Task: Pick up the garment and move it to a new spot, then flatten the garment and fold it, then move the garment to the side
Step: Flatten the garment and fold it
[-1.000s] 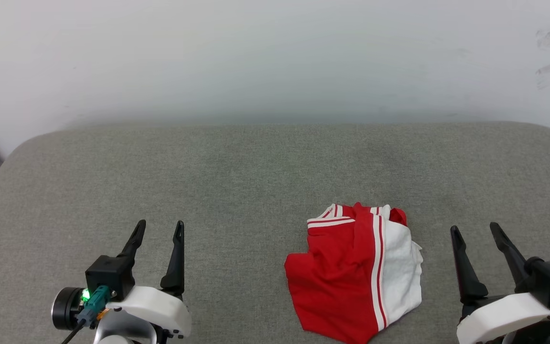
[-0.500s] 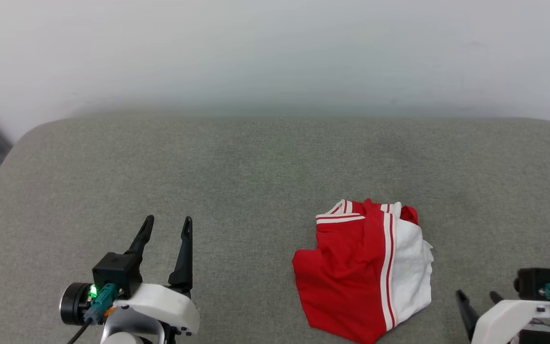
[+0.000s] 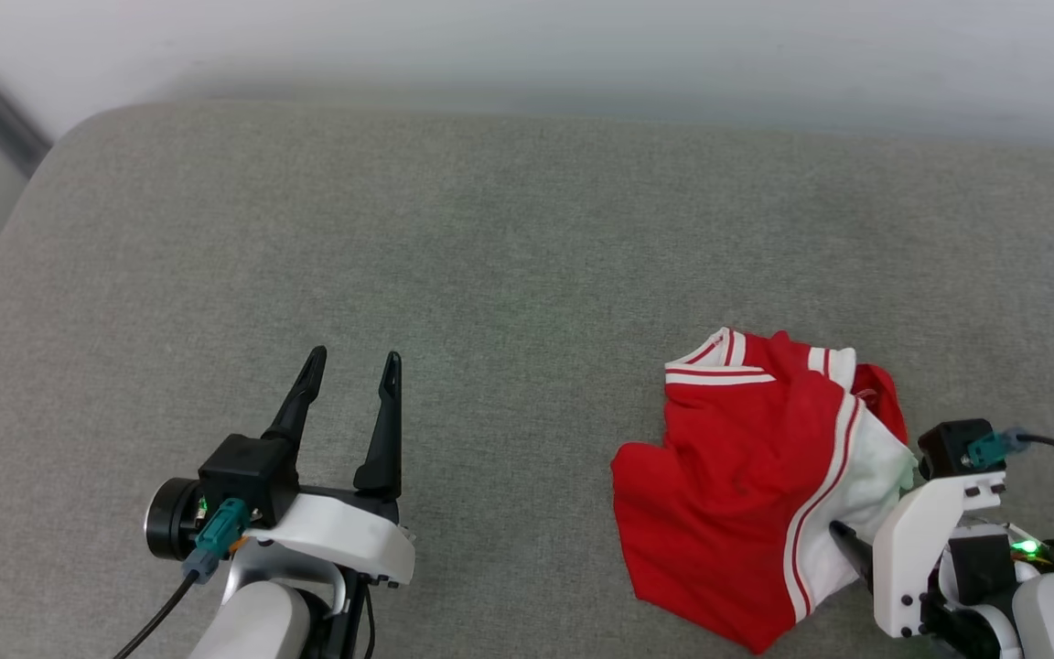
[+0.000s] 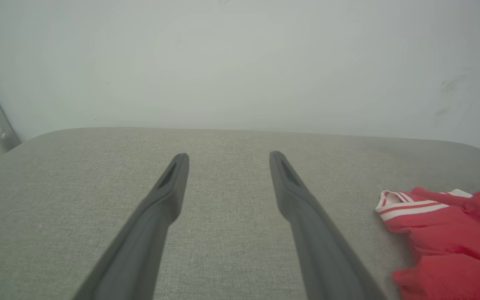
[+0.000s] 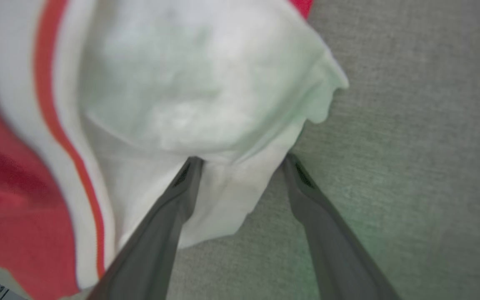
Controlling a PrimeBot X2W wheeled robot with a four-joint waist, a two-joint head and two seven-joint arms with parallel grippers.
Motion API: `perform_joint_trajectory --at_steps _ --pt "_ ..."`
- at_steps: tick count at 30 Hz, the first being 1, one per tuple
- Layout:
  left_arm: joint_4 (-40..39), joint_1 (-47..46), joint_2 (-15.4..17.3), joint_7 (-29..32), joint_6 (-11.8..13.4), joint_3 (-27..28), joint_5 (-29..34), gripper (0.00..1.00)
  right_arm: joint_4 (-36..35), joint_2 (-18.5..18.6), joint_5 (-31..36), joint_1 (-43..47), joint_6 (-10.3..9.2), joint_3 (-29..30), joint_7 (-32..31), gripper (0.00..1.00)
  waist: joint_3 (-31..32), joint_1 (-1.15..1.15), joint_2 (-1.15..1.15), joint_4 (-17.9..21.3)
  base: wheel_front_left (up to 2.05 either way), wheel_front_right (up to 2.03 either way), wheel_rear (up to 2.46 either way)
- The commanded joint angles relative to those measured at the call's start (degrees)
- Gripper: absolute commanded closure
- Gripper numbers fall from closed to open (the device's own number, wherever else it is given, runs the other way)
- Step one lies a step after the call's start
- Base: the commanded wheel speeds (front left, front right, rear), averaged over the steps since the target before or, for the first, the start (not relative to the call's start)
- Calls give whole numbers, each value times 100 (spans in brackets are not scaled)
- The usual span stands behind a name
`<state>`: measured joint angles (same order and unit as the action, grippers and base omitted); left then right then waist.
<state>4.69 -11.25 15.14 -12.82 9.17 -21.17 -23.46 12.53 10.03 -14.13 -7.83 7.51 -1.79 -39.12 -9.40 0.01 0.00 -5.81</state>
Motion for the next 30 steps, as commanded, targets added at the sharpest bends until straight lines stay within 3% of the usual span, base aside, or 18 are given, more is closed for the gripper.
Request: perform_joint_trajectory --at_steps 1,3,4,5,13,18,24,30 --pt "60 -98 -40 -52 -25 5 4 0 381 -25 -49 -9 -4 -70 -211 0 -135 -1 0 -120 0 0 0" --pt "112 -106 -51 -69 -29 10 -2 0 647 -53 -124 66 -4 -128 -423 0 -147 -1 0 -138 0 0 0" --pt "136 -106 -57 -86 -32 10 -7 0 735 -77 -163 99 -4 -146 -520 58 -144 -1 0 -139 0 0 0" --pt "162 -101 -57 -101 -29 19 -12 0 768 -71 -188 114 -4 -173 -569 98 -131 -1 0 -131 0 0 0" --pt "246 27 -5 -140 17 68 -42 0 -166 215 37 -343 -5 -19 132 100 119 -1 0 159 0 0 0" --pt "229 92 15 -135 40 71 -59 0 -686 172 353 -478 -5 399 554 100 244 -1 0 352 0 0 0" --pt "191 112 35 -94 50 51 -82 0 -1006 -101 771 -285 -4 1606 813 100 298 -1 0 525 0 0 0" --pt "202 118 66 -59 62 25 -96 0 -155 -291 967 116 -4 2866 1163 100 251 -1 0 538 0 0 0"
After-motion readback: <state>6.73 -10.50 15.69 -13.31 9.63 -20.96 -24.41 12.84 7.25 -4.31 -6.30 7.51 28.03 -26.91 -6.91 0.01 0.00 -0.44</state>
